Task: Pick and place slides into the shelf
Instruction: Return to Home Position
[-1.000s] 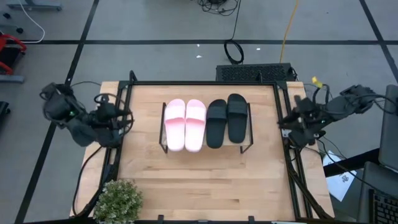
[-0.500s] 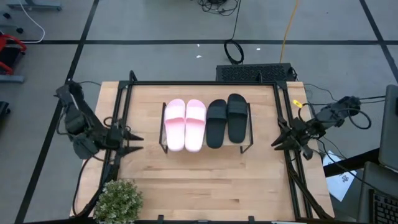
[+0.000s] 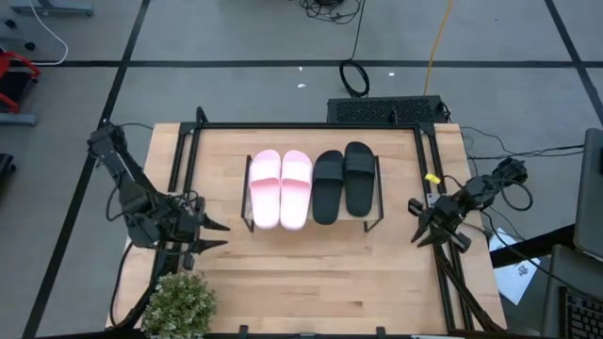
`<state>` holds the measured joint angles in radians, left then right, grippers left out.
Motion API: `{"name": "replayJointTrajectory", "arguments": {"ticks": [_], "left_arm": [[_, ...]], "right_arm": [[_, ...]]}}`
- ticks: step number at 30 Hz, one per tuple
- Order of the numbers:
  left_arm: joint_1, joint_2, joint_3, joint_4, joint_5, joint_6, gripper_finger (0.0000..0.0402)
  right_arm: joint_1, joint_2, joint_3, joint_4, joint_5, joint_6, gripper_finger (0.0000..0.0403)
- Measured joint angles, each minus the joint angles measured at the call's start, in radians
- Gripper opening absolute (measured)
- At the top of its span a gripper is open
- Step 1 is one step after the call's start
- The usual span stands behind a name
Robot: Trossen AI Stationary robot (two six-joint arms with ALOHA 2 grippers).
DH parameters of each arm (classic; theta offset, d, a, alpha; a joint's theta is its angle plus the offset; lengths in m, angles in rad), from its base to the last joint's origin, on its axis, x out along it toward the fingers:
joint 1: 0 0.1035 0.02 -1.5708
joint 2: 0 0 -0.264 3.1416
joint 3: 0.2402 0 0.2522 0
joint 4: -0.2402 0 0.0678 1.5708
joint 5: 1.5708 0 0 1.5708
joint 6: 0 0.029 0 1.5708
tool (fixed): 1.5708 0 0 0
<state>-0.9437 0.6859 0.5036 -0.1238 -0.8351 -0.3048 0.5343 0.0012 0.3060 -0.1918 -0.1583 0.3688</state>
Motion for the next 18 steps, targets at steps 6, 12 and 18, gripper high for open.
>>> {"name": "replayJointTrajectory", "arguments": {"ticks": [6,12,18], "left_arm": [[0.063,-0.002,-0.106,0.246,0.151,0.16,0.0152],[0.109,-0.012,-0.212,0.402,0.329,0.217,0.0152],[0.112,-0.013,-0.351,0.579,0.338,0.172,0.0152]], "right_arm": [[0.0,0.0,-0.072,0.197,-0.234,-0.052,0.0068],[0.0,0.001,-0.106,0.229,-0.318,-0.076,0.0068],[0.0,0.001,-0.143,0.234,-0.317,-0.084,0.0068]]}}
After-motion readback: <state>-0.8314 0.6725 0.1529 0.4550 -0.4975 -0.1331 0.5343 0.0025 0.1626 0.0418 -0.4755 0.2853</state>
